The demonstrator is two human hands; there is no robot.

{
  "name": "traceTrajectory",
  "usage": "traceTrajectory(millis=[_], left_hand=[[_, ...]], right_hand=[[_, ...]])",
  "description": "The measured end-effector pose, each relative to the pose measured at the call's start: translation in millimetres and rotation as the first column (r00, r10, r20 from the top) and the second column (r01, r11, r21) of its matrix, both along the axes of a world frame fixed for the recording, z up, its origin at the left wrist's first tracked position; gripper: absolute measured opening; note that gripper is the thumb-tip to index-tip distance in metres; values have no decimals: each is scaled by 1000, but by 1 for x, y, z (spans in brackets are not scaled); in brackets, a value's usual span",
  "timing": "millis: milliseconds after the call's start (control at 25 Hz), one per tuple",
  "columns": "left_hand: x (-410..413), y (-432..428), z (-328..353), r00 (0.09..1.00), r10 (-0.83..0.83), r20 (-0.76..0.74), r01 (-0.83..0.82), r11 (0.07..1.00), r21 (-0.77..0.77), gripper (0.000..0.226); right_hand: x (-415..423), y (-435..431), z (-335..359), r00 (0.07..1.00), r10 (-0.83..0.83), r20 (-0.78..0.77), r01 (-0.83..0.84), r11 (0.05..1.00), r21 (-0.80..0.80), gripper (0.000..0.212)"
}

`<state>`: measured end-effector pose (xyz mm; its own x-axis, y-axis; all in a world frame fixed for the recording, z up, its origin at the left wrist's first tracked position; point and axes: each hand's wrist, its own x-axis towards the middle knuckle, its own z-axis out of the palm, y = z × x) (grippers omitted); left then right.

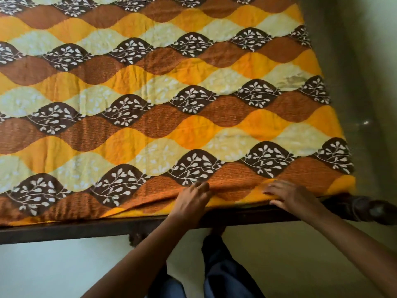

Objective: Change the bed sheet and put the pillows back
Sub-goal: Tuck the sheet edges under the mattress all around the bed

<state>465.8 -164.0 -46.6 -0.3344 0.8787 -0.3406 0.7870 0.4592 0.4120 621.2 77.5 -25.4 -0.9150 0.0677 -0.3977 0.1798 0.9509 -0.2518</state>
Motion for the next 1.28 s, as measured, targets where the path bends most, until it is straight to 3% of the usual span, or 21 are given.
traceTrajectory(millis=[160, 320, 480, 600, 680, 760, 840, 960, 1120, 1200, 1280], left_hand=[[13, 7, -5, 994, -101, -38, 103, 992, 76, 2], [11, 10, -9, 968, 148, 204, -122, 984, -133, 15], [11, 20, 1, 918, 231, 323, -135, 947, -293, 27], [15, 19, 11, 816, 370, 444, -230, 912, -339, 30], [16, 16, 11, 808, 425, 408, -322, 898, -298, 23], [13, 4, 10, 854, 427, 296, -390, 903, -180, 20], [4, -19, 11, 918, 349, 190, -348, 937, -41, 20], [-16, -56, 6, 980, 173, 98, -178, 983, 52, 40], [-47, -69, 2, 999, 22, 41, -26, 994, 109, 22], [-57, -79, -1, 999, 52, 6, -53, 986, 156, 48], [-60, -87, -2, 998, 51, -31, -44, 980, 192, 53]], right_hand=[[5, 18, -5, 983, 162, -91, -173, 976, -133, 33], [6, 24, -10, 986, 81, 145, -40, 963, -268, 16], [-1, 23, -18, 938, 79, 337, 4, 971, -240, 32], [5, 33, -8, 912, -4, 410, 158, 926, -343, 35], [0, 36, 2, 933, -136, 335, 279, 860, -428, 30], [-22, 30, 3, 958, -207, 198, 279, 833, -478, 27], [-50, 9, -5, 988, -60, 142, 126, 844, -522, 29], [-70, -37, -20, 963, 243, 118, -149, 843, -517, 36], [-77, -77, -32, 967, 251, -34, -239, 859, -452, 36], [-89, -94, -38, 962, 235, -139, -272, 872, -406, 40], [-102, -112, -43, 961, 211, -180, -264, 892, -367, 42]])
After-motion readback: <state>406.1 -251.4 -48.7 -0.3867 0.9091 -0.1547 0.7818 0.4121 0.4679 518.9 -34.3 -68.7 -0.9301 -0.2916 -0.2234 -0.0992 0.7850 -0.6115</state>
